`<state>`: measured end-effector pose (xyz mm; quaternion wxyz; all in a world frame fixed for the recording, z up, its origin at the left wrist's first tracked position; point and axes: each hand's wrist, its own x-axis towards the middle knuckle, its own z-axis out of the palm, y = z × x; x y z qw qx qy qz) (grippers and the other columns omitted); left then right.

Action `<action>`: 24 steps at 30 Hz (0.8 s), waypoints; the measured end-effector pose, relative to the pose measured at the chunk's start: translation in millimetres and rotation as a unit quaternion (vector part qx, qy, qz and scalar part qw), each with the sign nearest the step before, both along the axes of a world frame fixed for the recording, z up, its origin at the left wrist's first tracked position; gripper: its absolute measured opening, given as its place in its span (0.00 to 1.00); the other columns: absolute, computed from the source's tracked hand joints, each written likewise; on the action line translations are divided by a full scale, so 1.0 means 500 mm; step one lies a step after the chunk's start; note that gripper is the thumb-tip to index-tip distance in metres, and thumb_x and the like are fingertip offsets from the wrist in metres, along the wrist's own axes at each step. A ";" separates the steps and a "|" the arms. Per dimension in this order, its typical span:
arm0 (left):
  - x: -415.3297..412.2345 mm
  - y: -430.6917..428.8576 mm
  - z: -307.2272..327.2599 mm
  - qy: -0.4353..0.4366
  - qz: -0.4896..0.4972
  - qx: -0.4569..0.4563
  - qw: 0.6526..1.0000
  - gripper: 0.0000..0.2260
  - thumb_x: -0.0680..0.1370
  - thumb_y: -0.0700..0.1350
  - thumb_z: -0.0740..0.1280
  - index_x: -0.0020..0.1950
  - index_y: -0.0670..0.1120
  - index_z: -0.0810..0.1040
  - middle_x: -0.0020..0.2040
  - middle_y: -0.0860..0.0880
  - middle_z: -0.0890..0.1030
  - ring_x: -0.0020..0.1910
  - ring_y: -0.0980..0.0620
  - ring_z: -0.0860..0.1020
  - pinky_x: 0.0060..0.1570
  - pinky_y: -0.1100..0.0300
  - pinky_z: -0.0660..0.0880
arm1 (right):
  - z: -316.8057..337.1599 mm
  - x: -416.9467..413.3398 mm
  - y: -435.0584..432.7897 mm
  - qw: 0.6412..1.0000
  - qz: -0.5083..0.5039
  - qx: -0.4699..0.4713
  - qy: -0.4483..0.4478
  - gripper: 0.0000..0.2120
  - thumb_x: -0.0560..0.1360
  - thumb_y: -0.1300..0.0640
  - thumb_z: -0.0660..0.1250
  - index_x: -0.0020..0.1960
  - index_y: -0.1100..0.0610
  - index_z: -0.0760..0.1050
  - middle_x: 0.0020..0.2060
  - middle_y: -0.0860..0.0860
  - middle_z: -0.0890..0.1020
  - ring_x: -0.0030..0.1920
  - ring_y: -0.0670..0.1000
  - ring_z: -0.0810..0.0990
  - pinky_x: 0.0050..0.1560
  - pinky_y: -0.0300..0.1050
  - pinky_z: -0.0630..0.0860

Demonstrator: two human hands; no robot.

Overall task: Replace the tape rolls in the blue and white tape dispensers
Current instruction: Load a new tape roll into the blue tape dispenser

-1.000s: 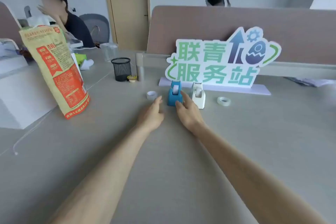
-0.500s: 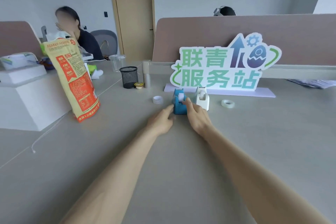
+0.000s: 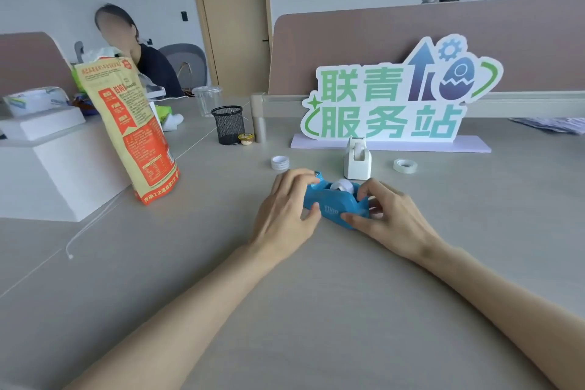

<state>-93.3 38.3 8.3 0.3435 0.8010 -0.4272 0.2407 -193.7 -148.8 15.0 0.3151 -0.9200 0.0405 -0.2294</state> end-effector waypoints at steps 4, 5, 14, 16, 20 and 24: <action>0.038 -0.016 0.007 0.241 -0.036 0.016 0.970 0.33 0.72 0.48 0.72 0.73 0.51 0.61 0.71 0.56 0.66 0.69 0.58 0.65 0.67 0.62 0.64 | -0.001 0.009 -0.005 0.999 0.038 0.039 -0.003 0.18 0.72 0.54 0.70 0.55 0.47 0.63 0.49 0.48 0.82 0.45 0.55 0.83 0.49 0.56 0.80; 0.049 -0.018 0.006 0.319 -0.049 0.000 0.946 0.33 0.71 0.50 0.74 0.72 0.55 0.62 0.69 0.58 0.68 0.66 0.60 0.68 0.65 0.61 0.66 | -0.001 0.012 -0.005 0.998 0.042 0.044 0.002 0.22 0.73 0.55 0.69 0.62 0.47 0.61 0.52 0.48 0.81 0.48 0.55 0.83 0.52 0.57 0.79; 0.081 -0.017 0.001 0.389 -0.069 -0.062 0.917 0.26 0.61 0.48 0.81 0.53 0.57 0.72 0.55 0.55 0.78 0.54 0.58 0.78 0.58 0.54 0.76 | -0.021 0.014 0.005 0.995 0.030 -0.090 0.039 0.33 0.80 0.54 0.60 0.79 0.53 0.47 0.73 0.51 0.62 0.63 0.54 0.72 0.59 0.41 0.67; 0.079 -0.013 0.006 0.389 -0.079 -0.046 0.917 0.27 0.61 0.49 0.81 0.54 0.52 0.72 0.55 0.53 0.79 0.53 0.56 0.78 0.55 0.55 0.77 | -0.018 0.012 0.008 0.995 0.022 -0.091 0.041 0.33 0.80 0.52 0.60 0.78 0.52 0.48 0.72 0.51 0.64 0.61 0.54 0.73 0.57 0.43 0.67; 0.078 -0.004 0.009 0.390 -0.105 -0.015 0.915 0.26 0.60 0.51 0.80 0.53 0.54 0.74 0.53 0.53 0.80 0.52 0.55 0.78 0.51 0.58 0.78 | -0.006 0.010 0.016 0.996 -0.004 -0.083 0.034 0.30 0.79 0.44 0.59 0.77 0.47 0.51 0.65 0.51 0.70 0.46 0.50 0.71 0.49 0.43 0.66; 0.076 -0.003 0.013 0.404 -0.128 -0.020 0.905 0.24 0.62 0.47 0.80 0.54 0.52 0.75 0.50 0.55 0.80 0.51 0.55 0.79 0.50 0.60 0.77 | 0.000 0.011 0.018 0.998 -0.008 -0.053 0.022 0.23 0.79 0.42 0.57 0.72 0.46 0.60 0.59 0.49 0.71 0.47 0.51 0.73 0.50 0.45 0.69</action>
